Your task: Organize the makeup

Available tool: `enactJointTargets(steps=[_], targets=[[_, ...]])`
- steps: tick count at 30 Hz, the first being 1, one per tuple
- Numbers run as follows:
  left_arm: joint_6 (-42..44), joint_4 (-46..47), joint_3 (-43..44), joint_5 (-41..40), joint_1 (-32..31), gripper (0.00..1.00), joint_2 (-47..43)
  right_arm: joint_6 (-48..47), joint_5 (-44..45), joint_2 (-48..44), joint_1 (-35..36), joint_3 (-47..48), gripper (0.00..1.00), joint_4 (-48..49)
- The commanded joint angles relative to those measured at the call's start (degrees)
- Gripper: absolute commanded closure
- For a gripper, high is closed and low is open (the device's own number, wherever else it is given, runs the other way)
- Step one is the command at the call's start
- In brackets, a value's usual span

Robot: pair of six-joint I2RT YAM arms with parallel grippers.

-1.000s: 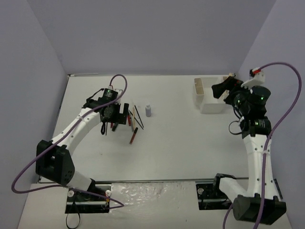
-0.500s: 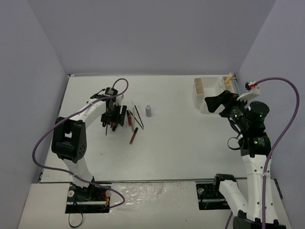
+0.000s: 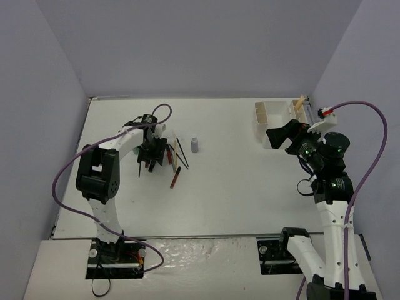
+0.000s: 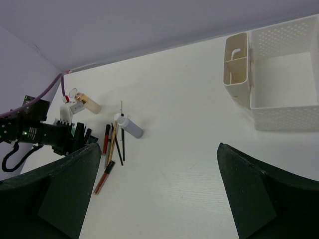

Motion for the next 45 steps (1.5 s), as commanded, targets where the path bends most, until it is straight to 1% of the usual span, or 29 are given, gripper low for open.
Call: enactJointTargets(steps=[1, 7, 12, 15, 16, 18, 20, 23, 26, 29, 31, 33, 37, 40, 43, 45], targets=[[0.3, 0.2, 3.1, 0.3, 0.4, 0.49, -0.5, -0.8, -1.4, 0.5, 0.6, 0.1, 0.00, 4.1], [-0.4, 0.3, 2.8, 0.8, 0.4, 0.51, 0.7, -0.9, -1.5, 0.5, 0.8, 0.1, 0.00, 4.1], [-1.4, 0.5, 2.7, 1.0, 0.4, 0.57, 1.4, -1.0, -1.4, 0.4, 0.9, -0.1, 0.00, 4.2], [-1.9, 0.7, 2.7, 1.4, 0.4, 0.64, 1.4, -0.9, -1.7, 0.6, 1.1, -0.2, 0.00, 4.1], [-2.1, 0.7, 2.6, 1.6, 0.4, 0.69, 1.3, -0.9, -1.7, 0.5, 1.2, -0.2, 0.00, 4.1], [-2.5, 0.6, 2.6, 1.9, 0.2, 0.81, 0.8, -1.0, -1.7, 0.4, 1.2, -0.2, 0.00, 4.1], [-2.6, 0.6, 2.3, 2.5, 0.1, 0.87, -0.5, -0.9, -2.0, 0.3, 1.3, -0.1, 0.00, 4.1], [-3.1, 0.0, 2.2, 4.7, -0.1, 0.91, -3.4, -0.2, -3.5, 0.3, 1.5, 0.3, 0.00, 4.2], [-4.0, 0.6, 1.9, 6.2, -1.3, 0.92, -10.1, 0.5, -5.7, 0.4, 2.0, 0.6, 0.01, 4.5], [-4.3, 5.6, 0.5, 6.2, -5.7, 0.91, -18.5, 2.6, -8.9, 1.0, 3.2, 0.2, 0.01, 6.3], [-4.7, 10.7, -1.1, 4.9, -10.2, 0.91, -22.7, 4.8, -10.0, 1.7, 4.2, -0.5, 0.03, 9.3], [-5.1, 15.3, -2.2, 3.3, -14.9, 0.91, -27.4, 6.7, -9.7, 2.4, 7.1, -0.9, 0.04, 11.8], [-6.0, 24.6, -4.5, 0.9, -21.8, 0.90, -31.5, 7.8, -6.2, 4.2, 14.3, -0.2, 0.06, 13.9], [-7.0, 29.8, -5.6, 1.1, -25.7, 0.90, -33.5, 7.0, -1.6, 6.0, 20.1, 1.1, 0.07, 14.4], [-7.5, 31.8, -4.5, 2.9, -28.9, 0.90, -33.4, 6.2, 1.5, 7.8, 25.0, 2.3, 0.08, 15.3], [-6.8, 32.1, -3.6, 3.5, -30.3, 0.90, -33.0, 6.4, 2.0, 8.8, 28.1, 2.2, 0.09, 16.9]])
